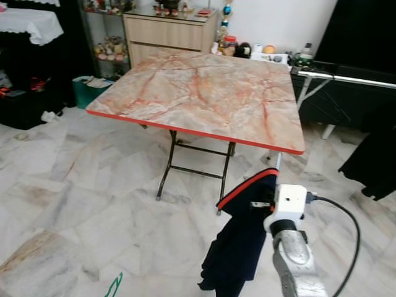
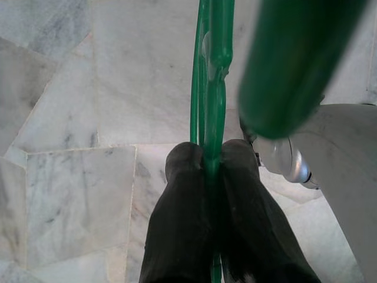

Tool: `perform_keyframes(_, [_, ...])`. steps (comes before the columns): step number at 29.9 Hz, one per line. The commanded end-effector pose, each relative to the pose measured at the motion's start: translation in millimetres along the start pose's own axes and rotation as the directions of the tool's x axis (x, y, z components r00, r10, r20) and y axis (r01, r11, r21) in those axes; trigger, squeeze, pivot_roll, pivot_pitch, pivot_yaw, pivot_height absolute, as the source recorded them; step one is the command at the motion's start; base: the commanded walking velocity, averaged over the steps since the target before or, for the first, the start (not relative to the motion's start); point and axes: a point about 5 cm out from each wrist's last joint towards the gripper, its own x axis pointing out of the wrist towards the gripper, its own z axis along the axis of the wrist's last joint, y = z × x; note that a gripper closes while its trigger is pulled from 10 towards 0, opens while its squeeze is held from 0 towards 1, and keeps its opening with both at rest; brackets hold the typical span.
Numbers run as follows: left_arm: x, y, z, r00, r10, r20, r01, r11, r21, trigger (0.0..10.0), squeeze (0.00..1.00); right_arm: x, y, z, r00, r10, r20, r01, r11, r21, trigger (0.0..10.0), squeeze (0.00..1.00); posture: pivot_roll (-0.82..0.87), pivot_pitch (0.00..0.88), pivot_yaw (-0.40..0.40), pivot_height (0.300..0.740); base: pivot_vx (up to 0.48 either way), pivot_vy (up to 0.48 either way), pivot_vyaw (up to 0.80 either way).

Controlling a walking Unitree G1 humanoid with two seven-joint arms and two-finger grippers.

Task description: Hang hanger

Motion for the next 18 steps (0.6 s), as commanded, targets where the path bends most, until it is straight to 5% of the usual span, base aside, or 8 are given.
perform_keyframes(1, [-0.1, -0.5, -2.3, 1.0, -0.003, -0.011, 0.003, 1.0, -0.002, 10.0, 0.0, 3.2, -2.8, 7.7, 0.999, -0.003, 0.037, 0.003, 1.0, -0.009, 10.0, 0.0, 0.12, 0.0, -0.044, 0.74, 0.281, 0.0, 0.0])
perform_keyframes(18, [0.0, -1.7, -2.7, 1.0, -0.008, -0.012, 0.008, 1.0, -0.004, 10.0, 0.0, 6.3, 0.2, 11.6, 0.999, -0.001, 0.052, 0.001, 1.0, 0.003, 10.0, 0.0, 0.11, 0.0, -0.043, 0.74, 0.312, 0.0, 0.0])
